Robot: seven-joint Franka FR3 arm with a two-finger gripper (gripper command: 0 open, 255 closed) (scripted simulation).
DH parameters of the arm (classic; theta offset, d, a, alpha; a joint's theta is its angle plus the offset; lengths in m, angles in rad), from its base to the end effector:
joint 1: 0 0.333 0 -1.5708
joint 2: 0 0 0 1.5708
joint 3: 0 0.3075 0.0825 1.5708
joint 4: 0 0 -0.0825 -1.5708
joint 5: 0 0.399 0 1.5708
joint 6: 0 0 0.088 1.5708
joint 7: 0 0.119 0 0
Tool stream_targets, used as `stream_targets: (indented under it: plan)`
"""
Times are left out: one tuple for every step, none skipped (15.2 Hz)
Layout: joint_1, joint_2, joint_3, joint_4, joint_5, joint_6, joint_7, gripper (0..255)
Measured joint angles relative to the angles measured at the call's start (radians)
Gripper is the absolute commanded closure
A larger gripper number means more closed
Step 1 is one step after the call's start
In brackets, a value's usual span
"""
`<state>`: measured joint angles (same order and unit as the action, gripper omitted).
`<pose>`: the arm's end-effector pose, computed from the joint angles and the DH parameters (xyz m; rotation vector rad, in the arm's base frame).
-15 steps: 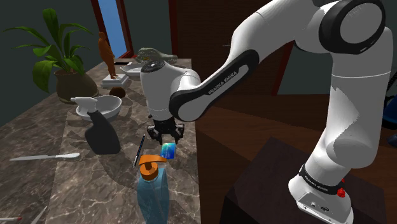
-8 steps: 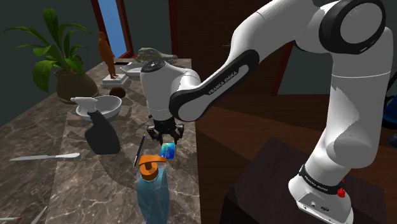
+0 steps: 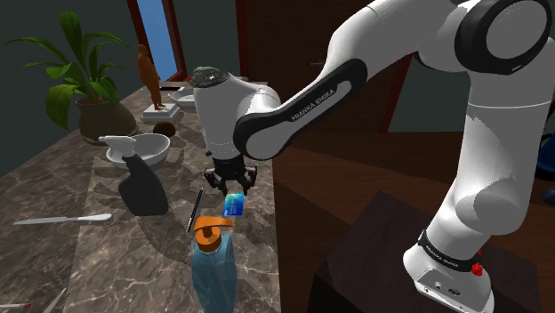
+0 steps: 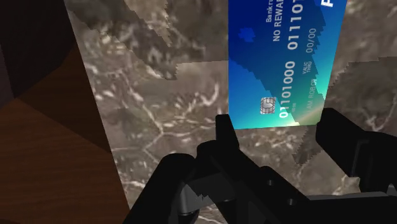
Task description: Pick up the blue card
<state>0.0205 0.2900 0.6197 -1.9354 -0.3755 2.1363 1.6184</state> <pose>0.5109 0.3408 0.3316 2.8196 -1.1739 0.1890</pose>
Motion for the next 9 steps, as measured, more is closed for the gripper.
stream_targets:
  plan:
    - [-0.001,-0.008,0.003,0.003,0.007,-0.010,-0.004,255]
    - [-0.004,-0.017,0.005,0.007,0.014,-0.019,-0.011,255]
    - [-0.005,-0.023,0.008,0.011,0.020,-0.028,-0.015,255]
    - [-0.006,-0.031,0.010,0.016,0.027,-0.039,-0.018,255]
    - [-0.008,-0.039,0.013,0.024,0.034,-0.052,-0.026,255]
    - [-0.009,-0.044,0.015,0.029,0.040,-0.061,-0.030,255]
    - [-0.012,-0.055,0.017,0.034,0.048,-0.073,-0.037,255]
    - [-0.013,-0.061,0.019,0.040,0.054,-0.084,-0.041,255]
    - [-0.014,-0.066,0.020,0.046,0.059,-0.093,-0.046,255]
